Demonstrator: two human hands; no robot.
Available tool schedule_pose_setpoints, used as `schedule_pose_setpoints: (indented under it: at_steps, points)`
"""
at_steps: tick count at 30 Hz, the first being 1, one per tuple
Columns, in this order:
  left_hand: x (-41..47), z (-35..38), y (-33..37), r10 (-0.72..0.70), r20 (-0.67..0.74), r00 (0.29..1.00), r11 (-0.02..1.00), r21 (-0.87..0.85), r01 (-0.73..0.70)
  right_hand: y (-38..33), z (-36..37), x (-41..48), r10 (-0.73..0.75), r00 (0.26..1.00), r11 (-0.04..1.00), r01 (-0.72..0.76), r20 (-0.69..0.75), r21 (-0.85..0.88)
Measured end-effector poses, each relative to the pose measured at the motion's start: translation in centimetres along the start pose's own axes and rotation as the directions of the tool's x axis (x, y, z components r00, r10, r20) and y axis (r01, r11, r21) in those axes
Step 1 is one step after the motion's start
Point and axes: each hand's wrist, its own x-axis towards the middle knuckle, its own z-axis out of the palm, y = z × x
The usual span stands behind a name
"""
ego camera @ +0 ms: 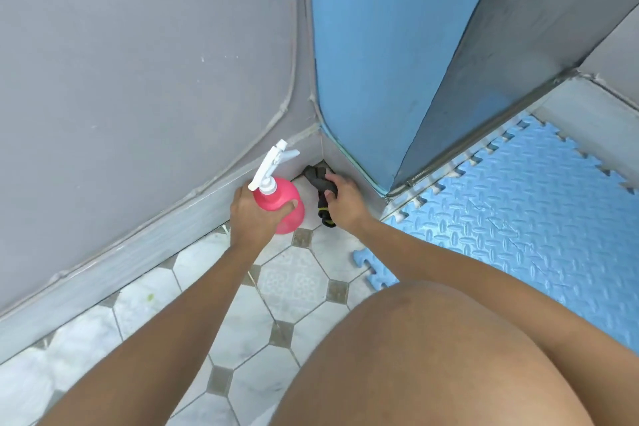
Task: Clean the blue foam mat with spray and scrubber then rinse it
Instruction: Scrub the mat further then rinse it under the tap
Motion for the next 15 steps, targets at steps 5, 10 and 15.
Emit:
schedule_pose_setpoints:
  at_steps: [5, 10, 15]
  points:
    - [-0.9, -0.7, 0.2, 0.012, -0.024, 1.0, 0.999, 0.053, -0.011, 1.1, -0.4, 0.6, -0.053, 0.997, 0.998, 0.055, 0.06, -0.035]
    - [-3.7, 0.4, 2.0, 0.231, -0.244, 0.942, 0.972, 0.11, -0.209, 2.3, -2.9, -1.3, -0.146, 0.982, 0.986, 0.154, 0.123, -0.058]
    - [-6.2, 3.0, 3.4, 0.427, -0.209, 0.88, 0.904, 0.059, -0.424, 5.0, -5.0, -5.4, -0.173, 0.965, 0.979, 0.19, 0.198, -0.071]
